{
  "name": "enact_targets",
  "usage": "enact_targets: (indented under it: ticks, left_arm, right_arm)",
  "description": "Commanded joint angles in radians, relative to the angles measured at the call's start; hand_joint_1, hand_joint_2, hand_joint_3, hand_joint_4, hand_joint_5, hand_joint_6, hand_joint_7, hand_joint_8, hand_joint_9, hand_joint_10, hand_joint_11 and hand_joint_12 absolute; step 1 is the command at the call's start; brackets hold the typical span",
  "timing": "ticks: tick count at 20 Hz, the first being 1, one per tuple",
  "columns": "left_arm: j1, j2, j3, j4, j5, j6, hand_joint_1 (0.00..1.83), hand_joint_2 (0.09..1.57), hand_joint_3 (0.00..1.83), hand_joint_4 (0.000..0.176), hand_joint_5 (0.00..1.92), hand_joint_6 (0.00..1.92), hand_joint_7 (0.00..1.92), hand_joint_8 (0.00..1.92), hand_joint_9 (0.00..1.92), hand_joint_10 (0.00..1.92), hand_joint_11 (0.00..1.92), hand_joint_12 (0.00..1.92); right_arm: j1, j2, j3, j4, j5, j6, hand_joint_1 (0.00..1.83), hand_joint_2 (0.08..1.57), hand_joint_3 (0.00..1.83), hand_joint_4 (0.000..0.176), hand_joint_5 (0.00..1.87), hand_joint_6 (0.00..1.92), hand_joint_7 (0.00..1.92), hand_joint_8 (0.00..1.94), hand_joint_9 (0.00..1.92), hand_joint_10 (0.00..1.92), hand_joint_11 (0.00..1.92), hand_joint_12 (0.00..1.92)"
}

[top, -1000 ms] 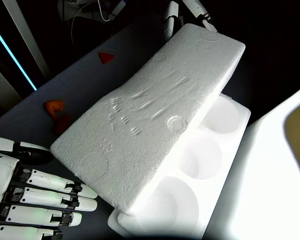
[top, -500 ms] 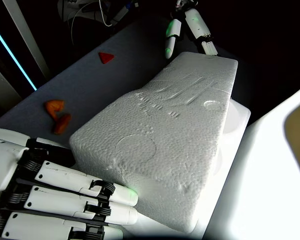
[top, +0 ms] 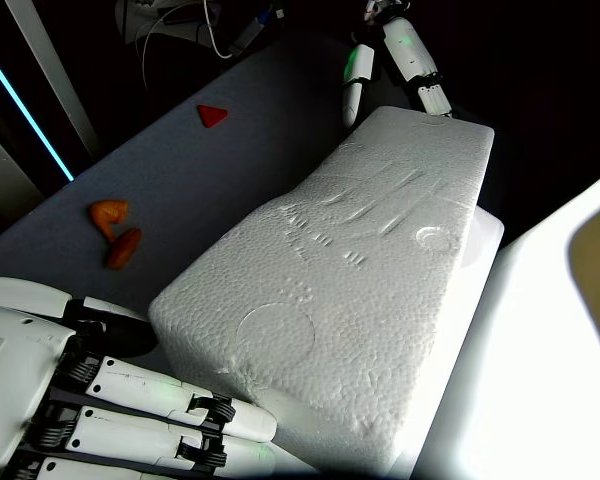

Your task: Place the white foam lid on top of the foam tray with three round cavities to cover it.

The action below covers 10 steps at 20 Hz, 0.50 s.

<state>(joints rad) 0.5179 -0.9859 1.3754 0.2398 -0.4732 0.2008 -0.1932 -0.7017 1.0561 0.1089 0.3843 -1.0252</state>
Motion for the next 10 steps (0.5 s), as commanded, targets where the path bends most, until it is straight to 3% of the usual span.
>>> enact_targets:
  ticks: [1, 2, 4, 8, 9, 10]
  left_arm:
    - [-0.038, -0.017, -0.018, 0.048, -0.283, -0.018, 0.38, 1.06, 0.00, 0.000, 0.16, 0.00, 0.07, 0.00, 0.03, 0.00, 0.00, 0.50]
    - [-0.054, -0.017, -0.012, 0.055, -0.274, -0.018, 0.40, 1.08, 0.00, 0.000, 0.15, 0.00, 0.05, 0.00, 0.01, 0.00, 0.00, 0.40]
    - [-0.078, -0.019, -0.002, 0.072, -0.253, -0.018, 0.42, 1.07, 0.00, 0.000, 0.16, 0.01, 0.06, 0.01, 0.01, 0.01, 0.00, 0.38]
    - [-0.111, -0.039, 0.021, 0.094, -0.224, -0.020, 0.46, 1.08, 0.00, 0.000, 0.18, 0.01, 0.08, 0.00, 0.03, 0.01, 0.00, 0.49]
    - [-0.117, -0.044, 0.025, 0.095, -0.219, -0.020, 0.47, 1.08, 0.00, 0.000, 0.19, 0.01, 0.08, 0.00, 0.03, 0.00, 0.00, 0.49]
    - [-0.122, -0.047, 0.029, 0.096, -0.215, -0.020, 0.47, 1.07, 0.00, 0.000, 0.19, 0.01, 0.08, 0.00, 0.03, 0.01, 0.00, 0.55]
  right_arm:
    - [0.008, -0.012, -0.014, -0.030, 0.125, 0.007, 0.48, 1.23, 0.00, 0.000, 0.14, 0.05, 0.20, 0.01, 0.01, 0.54, 0.00, 1.50]
    - [0.007, -0.014, -0.010, -0.020, 0.123, 0.003, 0.49, 1.23, 0.00, 0.000, 0.14, 0.04, 0.19, 0.00, 0.01, 0.51, 0.00, 1.43]
    - [0.007, -0.024, -0.002, -0.006, 0.117, -0.011, 0.53, 1.22, 0.00, 0.000, 0.16, 0.05, 0.20, 0.01, 0.02, 0.50, 0.00, 1.38]
    - [0.005, -0.039, 0.005, 0.037, 0.112, -0.063, 0.58, 1.23, 0.00, 0.000, 0.14, 0.01, 0.15, 0.00, 0.01, 0.35, 0.00, 1.16]
    - [0.005, -0.042, 0.008, 0.041, 0.111, -0.063, 0.57, 1.22, 0.00, 0.000, 0.17, 0.02, 0.19, 0.01, 0.06, 0.36, 0.00, 1.28]
    - [0.005, -0.045, 0.012, 0.044, 0.111, -0.063, 0.58, 1.22, 0.00, 0.000, 0.17, 0.01, 0.18, 0.01, 0.06, 0.35, 0.00, 1.26]
